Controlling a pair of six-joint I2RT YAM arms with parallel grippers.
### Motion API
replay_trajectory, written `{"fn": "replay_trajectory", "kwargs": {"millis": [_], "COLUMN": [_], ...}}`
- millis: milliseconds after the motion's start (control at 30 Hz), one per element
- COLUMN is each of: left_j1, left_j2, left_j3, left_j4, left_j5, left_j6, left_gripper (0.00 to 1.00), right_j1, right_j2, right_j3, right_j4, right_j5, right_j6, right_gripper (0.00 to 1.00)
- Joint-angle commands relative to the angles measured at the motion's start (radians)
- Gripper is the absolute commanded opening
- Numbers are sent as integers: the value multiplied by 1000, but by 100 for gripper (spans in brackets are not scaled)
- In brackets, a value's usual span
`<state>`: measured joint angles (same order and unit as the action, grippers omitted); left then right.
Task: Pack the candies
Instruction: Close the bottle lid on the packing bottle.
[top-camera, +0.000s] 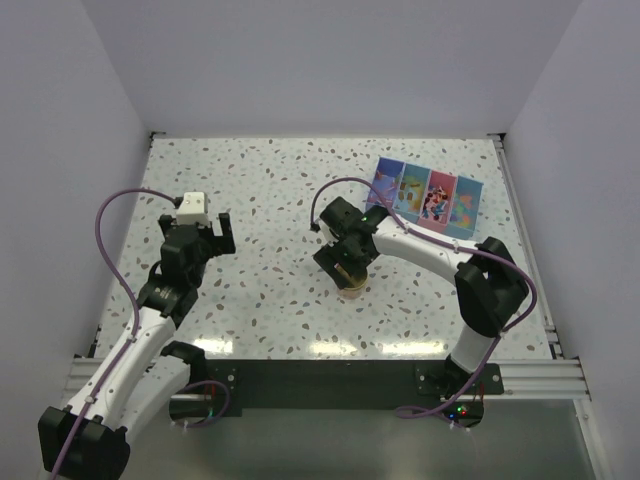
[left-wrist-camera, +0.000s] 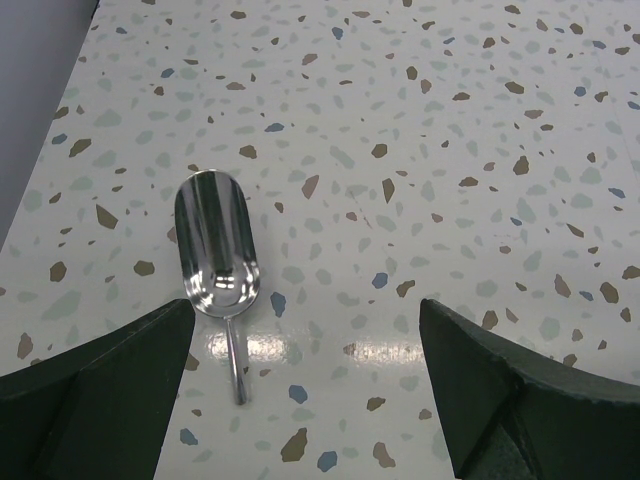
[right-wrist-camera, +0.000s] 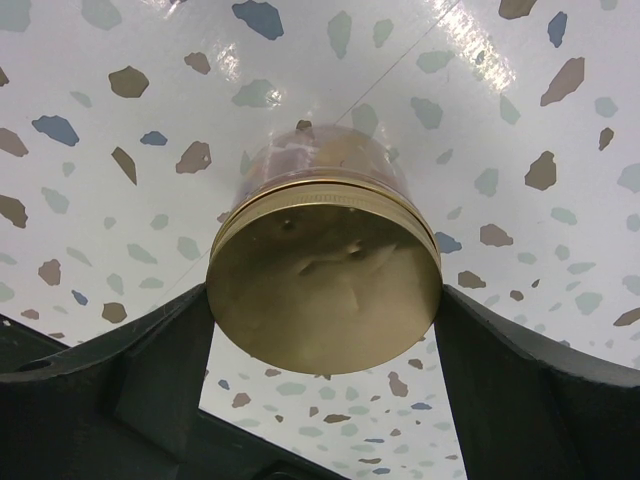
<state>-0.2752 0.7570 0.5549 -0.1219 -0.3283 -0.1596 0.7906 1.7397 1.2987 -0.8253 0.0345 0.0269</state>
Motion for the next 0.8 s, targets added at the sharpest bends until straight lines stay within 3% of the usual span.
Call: {"fn": "replay_trajectory", "kwargs": {"millis": [0, 467, 767], "left_j1": [5, 5, 4], "left_j2": [-5, -10, -10], "left_j3": [10, 8, 7], "left_j4": [33, 34, 36], "left_j5": [3, 0, 2], "left_j6": [15, 14, 12], "left_gripper": [99, 99, 99], "right_j1": [-2, -5, -4], "right_j2": [-14, -26, -74], "right_j3": [-19, -84, -95], "right_j4": [26, 101, 106], "right_j5": [5, 33, 54], "right_j6": [22, 80, 102], "right_gripper": [49, 49, 67]}}
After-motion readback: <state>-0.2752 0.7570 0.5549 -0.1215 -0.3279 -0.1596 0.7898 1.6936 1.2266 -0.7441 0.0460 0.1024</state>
